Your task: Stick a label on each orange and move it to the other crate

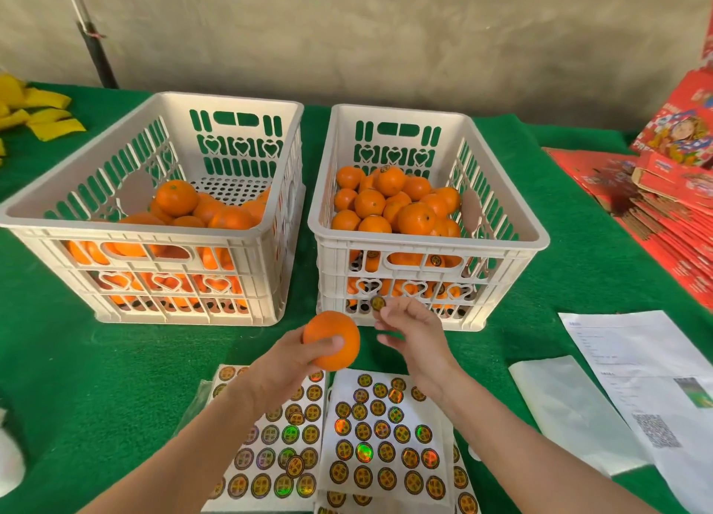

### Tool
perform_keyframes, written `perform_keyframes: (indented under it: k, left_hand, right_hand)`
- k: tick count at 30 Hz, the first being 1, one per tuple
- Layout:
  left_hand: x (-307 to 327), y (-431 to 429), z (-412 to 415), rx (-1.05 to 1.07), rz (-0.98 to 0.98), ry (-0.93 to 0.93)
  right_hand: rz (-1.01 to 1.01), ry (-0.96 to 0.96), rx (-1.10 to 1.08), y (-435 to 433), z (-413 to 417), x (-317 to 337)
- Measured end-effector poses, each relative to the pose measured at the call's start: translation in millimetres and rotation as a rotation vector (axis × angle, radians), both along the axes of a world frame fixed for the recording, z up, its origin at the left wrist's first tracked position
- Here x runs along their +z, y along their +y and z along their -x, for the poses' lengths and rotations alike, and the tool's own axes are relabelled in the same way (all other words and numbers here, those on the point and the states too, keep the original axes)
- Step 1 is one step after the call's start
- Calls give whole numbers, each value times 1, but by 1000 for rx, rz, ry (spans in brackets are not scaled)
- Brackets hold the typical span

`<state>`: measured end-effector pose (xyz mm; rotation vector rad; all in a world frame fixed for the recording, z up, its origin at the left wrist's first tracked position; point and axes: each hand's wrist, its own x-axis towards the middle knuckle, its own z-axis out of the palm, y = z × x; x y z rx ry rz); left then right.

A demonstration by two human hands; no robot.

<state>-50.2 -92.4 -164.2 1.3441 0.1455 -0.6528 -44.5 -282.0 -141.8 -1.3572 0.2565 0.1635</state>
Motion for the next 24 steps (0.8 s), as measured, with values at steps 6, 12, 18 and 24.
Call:
perform_keyframes:
  k: [6,12,18,24]
  left_hand:
    - [23,-2,1,50,38,-214]
    - [38,-7,-2,156,231,-97]
    - [49,-14,-9,285,271,10]
    - [53,-14,-9,298,262,-23]
  right_hand:
    - [-116,-64,92,17,19,19]
    - [-266,-45,-45,25,18,37]
    - [-89,-168,-57,38,21,45]
    - [56,-219,-88,46,22,50]
